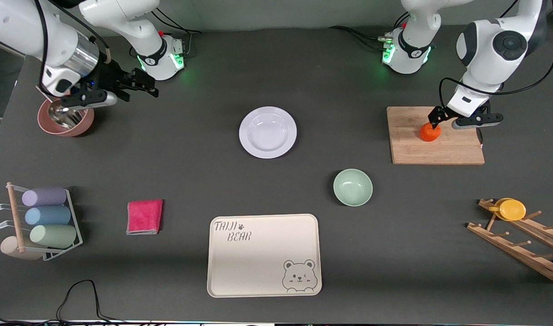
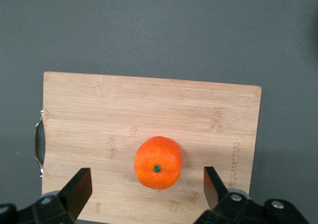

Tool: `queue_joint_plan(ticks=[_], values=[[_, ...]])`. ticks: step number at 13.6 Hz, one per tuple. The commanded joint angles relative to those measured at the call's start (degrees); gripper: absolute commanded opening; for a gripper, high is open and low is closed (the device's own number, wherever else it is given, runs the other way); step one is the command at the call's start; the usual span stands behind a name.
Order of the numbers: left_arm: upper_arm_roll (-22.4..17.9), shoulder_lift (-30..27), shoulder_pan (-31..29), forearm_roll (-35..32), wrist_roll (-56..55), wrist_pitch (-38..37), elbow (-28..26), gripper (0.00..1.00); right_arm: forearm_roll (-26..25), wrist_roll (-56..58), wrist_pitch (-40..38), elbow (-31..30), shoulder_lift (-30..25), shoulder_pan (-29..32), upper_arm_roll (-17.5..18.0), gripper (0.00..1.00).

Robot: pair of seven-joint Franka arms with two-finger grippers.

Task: Place orange and plate with both arms
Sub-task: 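Lower the left gripper onto the orange while the right gripper reaches the plate, then close the left gripper on the orange while the right gripper grips the plate rim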

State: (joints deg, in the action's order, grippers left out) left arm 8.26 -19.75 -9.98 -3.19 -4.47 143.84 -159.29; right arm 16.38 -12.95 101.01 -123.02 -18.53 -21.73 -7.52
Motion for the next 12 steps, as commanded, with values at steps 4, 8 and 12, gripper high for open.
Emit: queue_joint_plan(ticks=[4, 8, 12], values=[[0.09, 4.01, -1.61, -0.41, 0.07, 11.71, -5.41, 1.00, 23.99, 13.70, 15.07, -16.97, -0.19, -0.59, -1.71, 1.00], [0.09, 8.93, -2.85, -0.41, 0.16, 20.85, -8.40, 1.00, 44.56, 36.62, 20.45, -26.38, 4.80, -0.50, -1.89, 1.00], [0.09, 10.96, -2.94, -0.41, 0.16, 22.36, -9.19, 1.00, 64.97, 63.87, 19.67, -29.74, 17.88, -0.50, -2.68, 1.00]])
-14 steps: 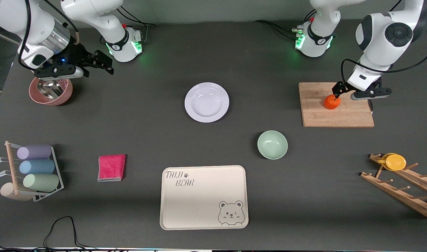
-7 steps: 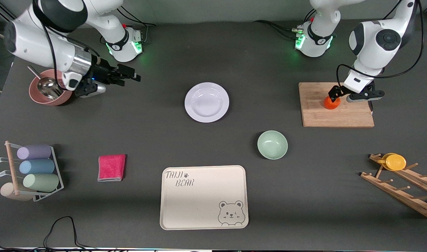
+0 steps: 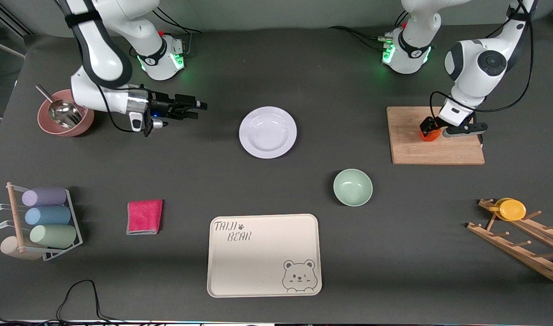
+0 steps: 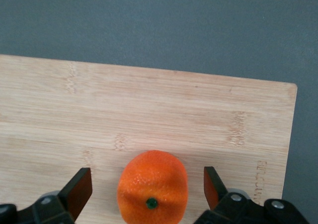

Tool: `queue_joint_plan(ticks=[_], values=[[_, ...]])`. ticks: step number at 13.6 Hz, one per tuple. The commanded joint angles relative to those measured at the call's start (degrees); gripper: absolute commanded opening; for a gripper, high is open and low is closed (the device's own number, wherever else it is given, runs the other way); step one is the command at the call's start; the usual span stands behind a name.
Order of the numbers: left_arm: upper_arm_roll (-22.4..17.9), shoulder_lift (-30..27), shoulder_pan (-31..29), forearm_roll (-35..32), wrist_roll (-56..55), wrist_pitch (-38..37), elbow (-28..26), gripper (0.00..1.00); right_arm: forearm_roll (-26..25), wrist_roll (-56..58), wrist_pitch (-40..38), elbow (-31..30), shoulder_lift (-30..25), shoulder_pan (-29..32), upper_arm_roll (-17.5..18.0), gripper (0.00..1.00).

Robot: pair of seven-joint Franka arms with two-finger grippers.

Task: Place orange and plate with both arms
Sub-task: 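Close the left gripper on the orange while the right gripper grips the plate rim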

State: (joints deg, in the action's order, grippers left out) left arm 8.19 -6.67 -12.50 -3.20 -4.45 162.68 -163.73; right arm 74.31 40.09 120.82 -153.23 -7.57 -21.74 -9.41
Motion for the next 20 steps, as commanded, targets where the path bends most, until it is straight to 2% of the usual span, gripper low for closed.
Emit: queue_joint_plan(ticks=[1, 3, 6, 10, 11, 12, 14, 17, 18, 20], values=[[0.25, -1.94, -0.42, -0.41, 0.05, 3.69, -5.11, 1.00, 10.21, 15.23, -1.53, 0.47, 10.09, -0.41, -0.88, 1.00], [0.25, -1.33, -0.42, -0.41, -0.12, 3.78, -5.37, 1.00, 15.50, 23.23, -5.05, 0.56, 15.45, -0.24, -0.88, 1.00], [0.25, 0.08, -0.68, -0.41, -0.12, 5.10, -5.46, 1.00, 20.69, 32.39, -7.78, 1.00, 21.53, 0.03, -0.88, 1.00], [0.25, 0.87, -1.21, -0.41, -0.04, 5.81, -5.72, 0.97, 21.23, 38.45, -9.02, 2.31, 26.27, 1.78, -0.88, 1.00], [0.25, 0.87, -1.21, -0.41, -0.03, 5.72, -5.72, 0.88, 21.23, 39.70, -9.89, 2.75, 28.03, 2.66, -0.79, 1.00], [0.25, 0.87, -1.21, -0.41, 0.05, 5.72, -5.64, 0.76, 21.23, 40.49, -10.59, 3.19, 28.92, 2.67, -0.79, 1.00], [0.25, 0.87, -1.21, -0.41, 0.14, 5.63, -5.72, 0.40, 21.23, 40.59, -10.69, 3.20, 29.10, 2.75, -0.79, 1.00], [0.25, 0.87, -1.21, -0.41, 0.67, 5.19, -5.72, 0.01, 21.23, 40.33, -10.69, 3.20, 29.10, 2.75, -0.79, 1.00], [0.25, 0.87, -1.21, -0.41, 0.67, 5.10, -5.64, 0.00, 21.23, 39.89, -10.69, 3.20, 29.10, 2.75, -0.79, 1.00], [0.25, 0.78, -1.21, -0.41, 0.67, 4.93, -5.55, 0.00, 21.23, 39.89, -10.69, 3.29, 29.10, 2.75, -0.79, 0.90]])
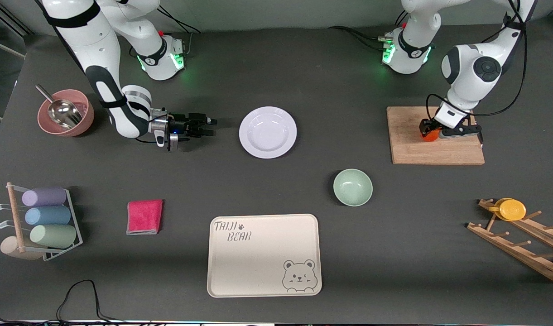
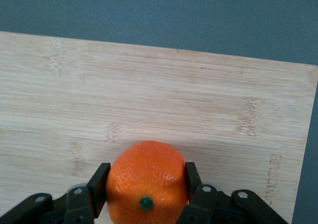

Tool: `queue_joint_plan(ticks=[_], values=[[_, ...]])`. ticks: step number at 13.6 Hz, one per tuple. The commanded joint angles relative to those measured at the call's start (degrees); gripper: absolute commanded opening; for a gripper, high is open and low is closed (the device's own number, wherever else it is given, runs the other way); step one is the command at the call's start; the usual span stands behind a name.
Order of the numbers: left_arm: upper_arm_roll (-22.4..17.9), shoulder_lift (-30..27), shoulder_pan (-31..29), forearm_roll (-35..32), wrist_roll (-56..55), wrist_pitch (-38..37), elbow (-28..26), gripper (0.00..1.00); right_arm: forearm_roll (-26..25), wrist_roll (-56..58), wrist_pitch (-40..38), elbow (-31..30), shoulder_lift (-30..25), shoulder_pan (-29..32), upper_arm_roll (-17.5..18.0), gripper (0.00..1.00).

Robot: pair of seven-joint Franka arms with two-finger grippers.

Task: Place orange and plate with both arms
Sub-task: 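Close the left gripper on the orange while the right gripper grips the plate rim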

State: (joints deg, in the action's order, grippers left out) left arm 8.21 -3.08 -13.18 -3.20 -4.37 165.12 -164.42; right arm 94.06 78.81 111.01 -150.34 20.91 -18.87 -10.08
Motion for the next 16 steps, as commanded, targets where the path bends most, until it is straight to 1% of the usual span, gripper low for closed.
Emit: queue_joint_plan(ticks=[1, 4, 6, 7, 8, 10, 12, 13, 14, 15, 16], values=[[0.22, -2.81, -0.53, -0.41, 0.59, 2.49, -4.86, 0.00, 1.48, 1.09, -0.89, 0.40, 0.62, -0.11, -0.11, 0.82], [0.22, -3.51, -0.53, -0.41, 0.76, 2.40, -4.68, 0.00, 1.48, 1.09, -0.98, 0.40, 0.62, -0.11, -0.11, 0.57], [0.31, -4.38, -0.44, -0.41, 1.02, 1.79, -4.68, 0.00, 1.48, 1.17, -0.89, 0.40, 0.62, -0.11, -0.11, 0.51], [0.31, -5.52, -0.44, -0.49, 1.46, 0.13, -4.42, 0.00, 1.48, 1.17, -0.89, 0.40, 0.62, -0.11, -0.11, 0.45], [0.40, -7.18, -0.35, -0.49, 1.47, -2.32, -3.90, 0.00, 1.48, 1.17, -0.97, 0.40, 0.62, -0.11, -0.11, 0.43], [0.75, -12.10, 0.35, -0.23, 1.29, -11.17, -1.71, 0.00, 1.48, 1.17, -0.89, 0.40, 0.62, -0.11, -0.11, 0.42], [0.84, -16.15, 4.11, 1.60, 0.85, -23.02, 3.81, 0.00, 1.48, 1.17, -0.89, 0.40, 0.62, -0.11, -0.11, 0.40], [0.84, -17.30, 6.65, 4.92, 0.76, -30.92, 8.63, 0.00, 1.48, 1.52, -0.89, 0.40, 0.80, -0.20, -0.11, 0.40], [0.84, -17.31, 9.64, 8.61, 0.07, -39.35, 14.68, 0.00, 1.48, 1.70, -0.97, 0.57, 1.23, -0.11, -0.11, 0.40], [0.93, -16.70, 12.80, 11.26, -2.20, -45.00, 20.13, 0.00, 1.48, 1.79, -0.89, 0.75, 1.50, -0.11, -0.11, 0.40], [1.71, -16.00, 16.05, 11.89, -6.75, -48.02, 24.10, 0.00, 1.48, 1.88, -0.97, 0.75, 1.85, -0.11, -0.11, 0.40]])
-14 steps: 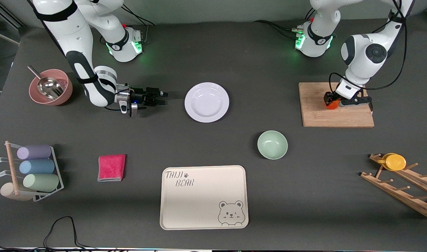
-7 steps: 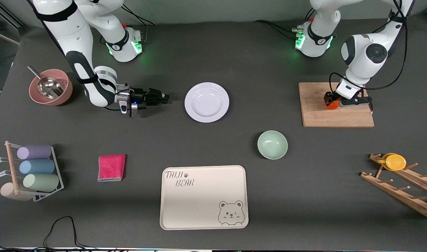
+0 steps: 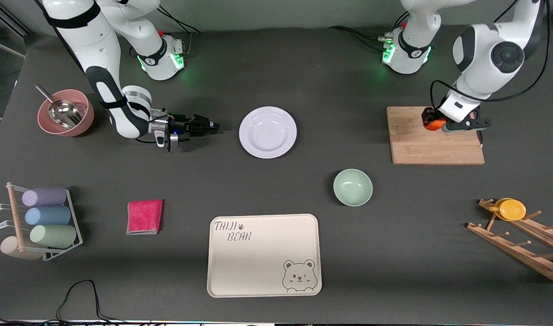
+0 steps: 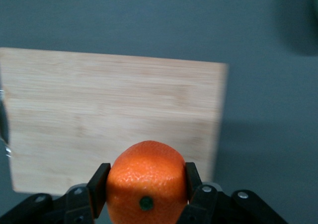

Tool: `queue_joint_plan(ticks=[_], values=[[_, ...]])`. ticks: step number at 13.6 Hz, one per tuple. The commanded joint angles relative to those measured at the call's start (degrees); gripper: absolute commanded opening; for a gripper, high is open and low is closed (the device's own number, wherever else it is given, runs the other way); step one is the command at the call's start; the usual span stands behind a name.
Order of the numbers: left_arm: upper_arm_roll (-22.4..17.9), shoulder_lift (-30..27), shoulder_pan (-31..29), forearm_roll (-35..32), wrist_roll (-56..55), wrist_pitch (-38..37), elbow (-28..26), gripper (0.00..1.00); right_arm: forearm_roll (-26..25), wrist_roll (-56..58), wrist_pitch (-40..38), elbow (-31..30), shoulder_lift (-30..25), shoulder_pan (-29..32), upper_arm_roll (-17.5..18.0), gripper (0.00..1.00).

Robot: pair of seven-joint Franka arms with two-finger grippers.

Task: Place orange and plate with both arms
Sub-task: 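Carry the orange with the left gripper over the white plate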

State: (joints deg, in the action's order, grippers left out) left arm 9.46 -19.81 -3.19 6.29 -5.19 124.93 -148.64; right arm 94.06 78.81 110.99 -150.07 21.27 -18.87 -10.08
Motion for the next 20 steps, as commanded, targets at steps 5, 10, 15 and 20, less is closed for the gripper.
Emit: queue_joint_plan(ticks=[5, 10, 15, 20], values=[[10.99, 8.80, 18.12, 6.10, -34.56, -6.56, 20.38, 0.00, 1.47, 3.10, -0.95, 1.36, 2.89, -0.20, -0.11, 0.40], [23.67, 24.97, 20.22, -0.98, -65.68, 7.04, 28.67, 0.00, 1.56, 4.87, -3.06, 2.15, 4.74, -0.11, -0.11, 0.40], [23.50, 40.26, 28.22, -23.11, -90.73, 11.83, 34.19, 0.00, 1.56, 4.87, -2.98, 2.15, 4.83, -0.11, -0.11, 0.40], [23.24, 49.59, 31.48, -34.94, -107.38, 11.74, 39.30, 0.00, 3.14, 4.95, -2.97, 2.24, 5.18, -0.55, 0.06, 0.40]])
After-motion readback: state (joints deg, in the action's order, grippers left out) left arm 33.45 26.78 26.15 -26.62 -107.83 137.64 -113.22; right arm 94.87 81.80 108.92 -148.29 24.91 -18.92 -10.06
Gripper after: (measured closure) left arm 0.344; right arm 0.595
